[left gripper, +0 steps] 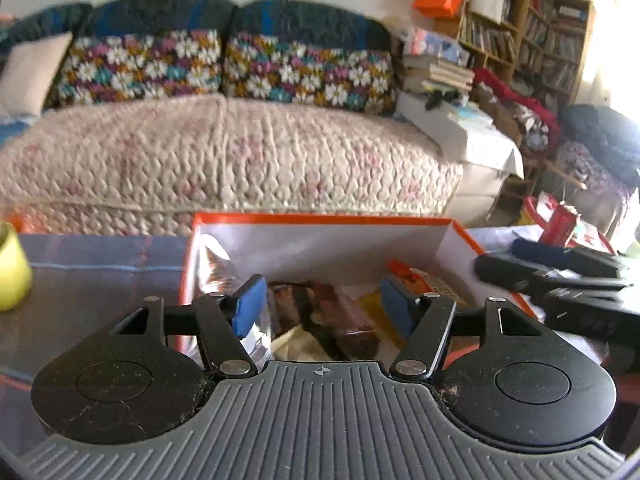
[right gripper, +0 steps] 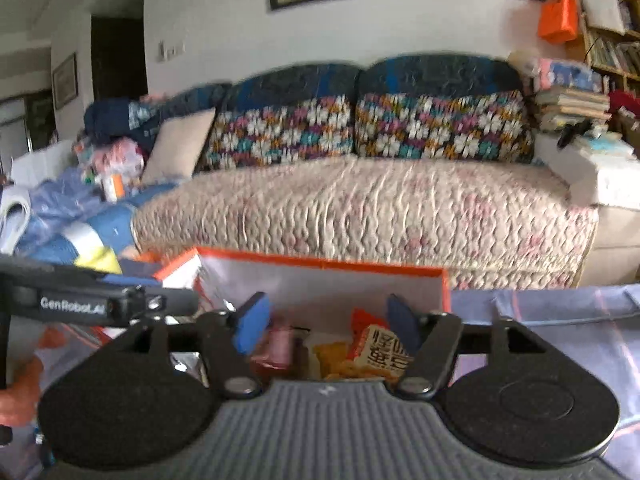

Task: Organize snacks
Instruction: 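Drop the gold-black packet and red cookie packet into the orange box, then move both open tools back toward the snack pile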

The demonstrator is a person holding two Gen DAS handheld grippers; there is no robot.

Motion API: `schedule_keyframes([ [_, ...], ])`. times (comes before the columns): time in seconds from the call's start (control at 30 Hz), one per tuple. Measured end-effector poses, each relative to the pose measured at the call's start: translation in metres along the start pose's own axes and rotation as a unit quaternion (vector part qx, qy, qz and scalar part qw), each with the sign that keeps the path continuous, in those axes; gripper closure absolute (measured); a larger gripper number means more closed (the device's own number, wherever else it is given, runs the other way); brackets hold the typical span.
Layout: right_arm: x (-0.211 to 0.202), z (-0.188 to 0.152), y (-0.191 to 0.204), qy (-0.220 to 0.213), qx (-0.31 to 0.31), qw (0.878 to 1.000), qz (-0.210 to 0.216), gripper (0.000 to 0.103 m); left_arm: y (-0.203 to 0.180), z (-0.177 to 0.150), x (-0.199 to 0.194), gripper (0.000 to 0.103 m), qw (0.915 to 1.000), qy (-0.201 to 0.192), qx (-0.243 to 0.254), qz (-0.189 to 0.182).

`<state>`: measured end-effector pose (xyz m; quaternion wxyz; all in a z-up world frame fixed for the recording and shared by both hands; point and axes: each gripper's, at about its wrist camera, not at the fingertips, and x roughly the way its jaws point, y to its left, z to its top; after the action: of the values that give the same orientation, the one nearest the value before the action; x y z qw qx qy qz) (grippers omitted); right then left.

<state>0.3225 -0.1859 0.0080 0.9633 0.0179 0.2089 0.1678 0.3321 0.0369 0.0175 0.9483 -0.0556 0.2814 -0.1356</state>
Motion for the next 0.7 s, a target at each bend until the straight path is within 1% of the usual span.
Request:
schedule_keyframes([
  [0.03,-0.016,0.0,0.0,-0.013,0.002,1.0,-0.002,0.015,-0.001,-0.005,-0.018,0.061,1.0,-0.009,0.003,0.001],
  [0.07,-0.033,-0.002,0.0,-0.026,0.005,1.0,-0.006,0.001,-0.002,-0.011,-0.035,0.054,0.9999,-0.016,0.005,0.003],
  [0.13,-0.066,-0.012,0.0,-0.046,0.01,0.999,-0.014,0.001,-0.004,-0.029,-0.068,0.049,0.9997,-0.021,0.009,0.01],
  [0.2,-0.094,-0.029,0.0,-0.046,0.016,0.998,-0.028,0.001,-0.008,-0.051,-0.096,0.049,0.9997,-0.013,0.015,0.015],
  [0.27,-0.119,-0.053,0.001,-0.036,0.022,0.998,-0.047,0.001,-0.013,-0.077,-0.116,0.047,0.9995,0.002,0.02,0.025],
  [0.33,-0.135,-0.079,-0.003,-0.022,0.041,0.997,-0.06,0.001,-0.022,-0.108,-0.132,0.047,0.999,0.029,0.023,0.027],
  [0.43,-0.152,-0.121,-0.013,-0.002,0.094,0.993,-0.078,0.001,-0.038,-0.155,-0.144,0.047,0.9965,0.078,0.027,0.013],
  [0.5,-0.163,-0.149,-0.021,-0.007,0.136,0.987,-0.086,0.001,-0.052,-0.184,-0.147,0.049,0.9934,0.106,0.042,0.008],
  [0.57,-0.169,-0.173,-0.028,0.003,0.176,0.98,-0.092,0.001,-0.066,-0.205,-0.152,0.05,0.9907,0.117,0.069,0.002],
  [0.6,-0.169,-0.177,-0.031,0.013,0.188,0.978,-0.09,0.001,-0.074,-0.212,-0.153,0.05,0.9887,0.119,0.091,-0.007],
  [0.63,-0.172,-0.176,-0.034,0.008,0.193,0.977,-0.084,0.001,-0.082,-0.214,-0.153,0.051,0.9859,0.118,0.117,-0.018],
  [0.67,-0.177,-0.176,-0.036,-0.006,0.192,0.978,-0.082,0.001,-0.088,-0.216,-0.153,0.051,0.9819,0.113,0.15,-0.031],
  [0.7,-0.18,-0.175,-0.037,-0.013,0.188,0.978,-0.086,0.001,-0.096,-0.214,-0.151,0.051,0.9732,0.104,0.199,-0.049],
])
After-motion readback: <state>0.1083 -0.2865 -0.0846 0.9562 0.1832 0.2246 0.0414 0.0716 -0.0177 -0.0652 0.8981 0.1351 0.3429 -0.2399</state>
